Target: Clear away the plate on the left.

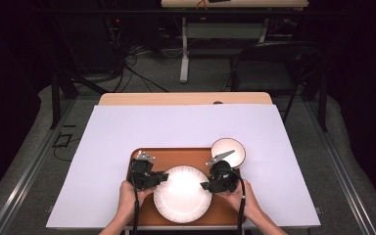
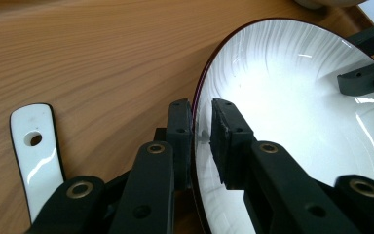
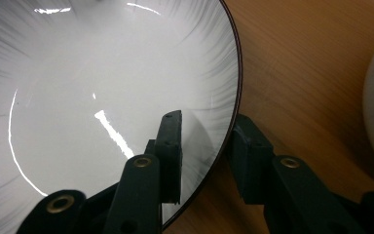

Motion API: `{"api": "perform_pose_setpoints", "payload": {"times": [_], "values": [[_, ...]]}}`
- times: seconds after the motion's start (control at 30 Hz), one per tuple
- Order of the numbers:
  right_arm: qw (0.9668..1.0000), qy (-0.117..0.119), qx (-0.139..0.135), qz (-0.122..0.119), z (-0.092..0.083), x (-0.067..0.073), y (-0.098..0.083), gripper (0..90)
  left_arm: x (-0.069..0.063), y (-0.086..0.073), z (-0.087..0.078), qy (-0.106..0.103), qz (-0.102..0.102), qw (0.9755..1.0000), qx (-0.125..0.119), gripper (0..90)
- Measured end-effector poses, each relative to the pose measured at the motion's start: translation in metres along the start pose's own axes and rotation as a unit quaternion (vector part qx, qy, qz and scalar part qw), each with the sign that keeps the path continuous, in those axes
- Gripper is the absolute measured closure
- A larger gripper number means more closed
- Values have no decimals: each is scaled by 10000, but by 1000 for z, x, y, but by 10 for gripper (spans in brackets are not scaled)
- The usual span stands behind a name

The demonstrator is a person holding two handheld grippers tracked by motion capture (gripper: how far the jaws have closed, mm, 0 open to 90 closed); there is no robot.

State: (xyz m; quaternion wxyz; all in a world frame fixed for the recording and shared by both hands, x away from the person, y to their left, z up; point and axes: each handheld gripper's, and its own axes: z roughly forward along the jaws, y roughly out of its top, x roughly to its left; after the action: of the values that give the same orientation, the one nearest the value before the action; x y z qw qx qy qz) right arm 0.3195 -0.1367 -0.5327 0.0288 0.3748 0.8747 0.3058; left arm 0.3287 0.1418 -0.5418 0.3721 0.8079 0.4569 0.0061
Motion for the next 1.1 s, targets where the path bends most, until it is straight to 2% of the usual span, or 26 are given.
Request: {"api": "perform_pose_setpoints", "payload": {"times": [0.33,0.87,1.0,1.03,1.1], "values": [[10000,51,24,-30,1,2,0,679,-1,-1,-2,50,4,10000,35,788],[9999,71,40,-90,1,3,-1,666,-1,-2,-2,18,47,10000,43,781],[9999,82,25,-119,1,3,-1,658,-1,-1,-3,-69,91,9999,70,736],[9999,60,38,-132,0,3,-1,650,-2,0,-4,-78,106,9999,45,698],[9999,-16,3,-138,-1,3,-1,627,-6,2,-9,30,221,9997,-59,655]]}}
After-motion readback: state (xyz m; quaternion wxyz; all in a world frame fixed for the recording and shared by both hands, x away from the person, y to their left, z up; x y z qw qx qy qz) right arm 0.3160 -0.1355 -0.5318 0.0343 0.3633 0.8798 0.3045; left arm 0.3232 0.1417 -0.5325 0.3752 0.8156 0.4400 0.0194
